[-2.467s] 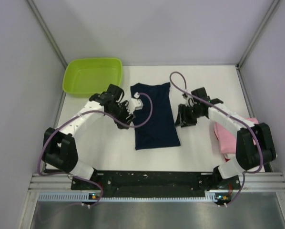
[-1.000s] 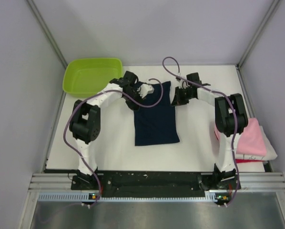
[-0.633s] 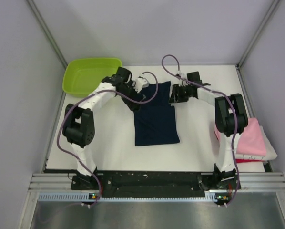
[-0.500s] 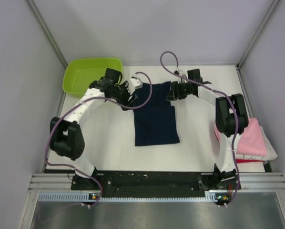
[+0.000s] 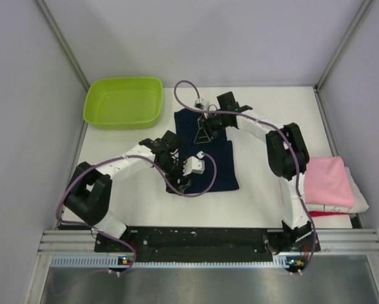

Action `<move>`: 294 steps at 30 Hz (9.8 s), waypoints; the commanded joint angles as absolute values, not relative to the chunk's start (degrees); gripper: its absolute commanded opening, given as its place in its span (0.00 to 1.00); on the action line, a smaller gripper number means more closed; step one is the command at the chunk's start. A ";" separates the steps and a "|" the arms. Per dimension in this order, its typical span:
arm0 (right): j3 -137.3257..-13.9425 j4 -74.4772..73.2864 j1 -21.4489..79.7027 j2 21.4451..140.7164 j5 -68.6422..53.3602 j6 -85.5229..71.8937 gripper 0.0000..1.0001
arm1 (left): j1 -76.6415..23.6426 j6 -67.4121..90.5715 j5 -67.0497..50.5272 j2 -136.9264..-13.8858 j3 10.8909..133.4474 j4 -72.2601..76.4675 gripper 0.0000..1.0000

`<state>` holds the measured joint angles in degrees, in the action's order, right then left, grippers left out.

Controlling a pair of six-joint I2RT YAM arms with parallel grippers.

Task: Fold and stack the t-shirts
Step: Fold the folded rectangular tshirt in 1/3 of the way, then grab one side of the 2/3 rectangular tshirt with both arms, then fold the long partially folded tshirt into a neat square, then put the neatly folded tshirt into the corner of the board with the right arm

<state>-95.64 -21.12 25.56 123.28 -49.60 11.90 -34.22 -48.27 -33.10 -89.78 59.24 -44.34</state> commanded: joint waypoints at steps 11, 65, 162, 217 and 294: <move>-100.98 -30.85 26.89 129.99 -46.85 19.87 0.36 | -38.32 -49.48 -24.36 -94.92 54.14 -32.26 0.82; -72.07 -10.55 15.38 111.35 -32.34 -10.19 0.46 | -23.55 -19.07 -21.10 -108.54 82.00 -31.82 0.59; -44.63 -51.03 50.53 58.90 -16.96 55.91 0.00 | -35.77 -46.40 -28.03 -71.21 49.31 -56.50 0.00; -92.19 -38.49 16.96 114.71 4.75 12.32 0.38 | -22.24 -24.35 -6.68 -117.17 108.11 -42.28 0.59; -59.15 -31.98 10.55 88.00 -26.92 -2.48 0.00 | -19.87 -27.16 -21.01 -94.31 76.54 -41.47 0.99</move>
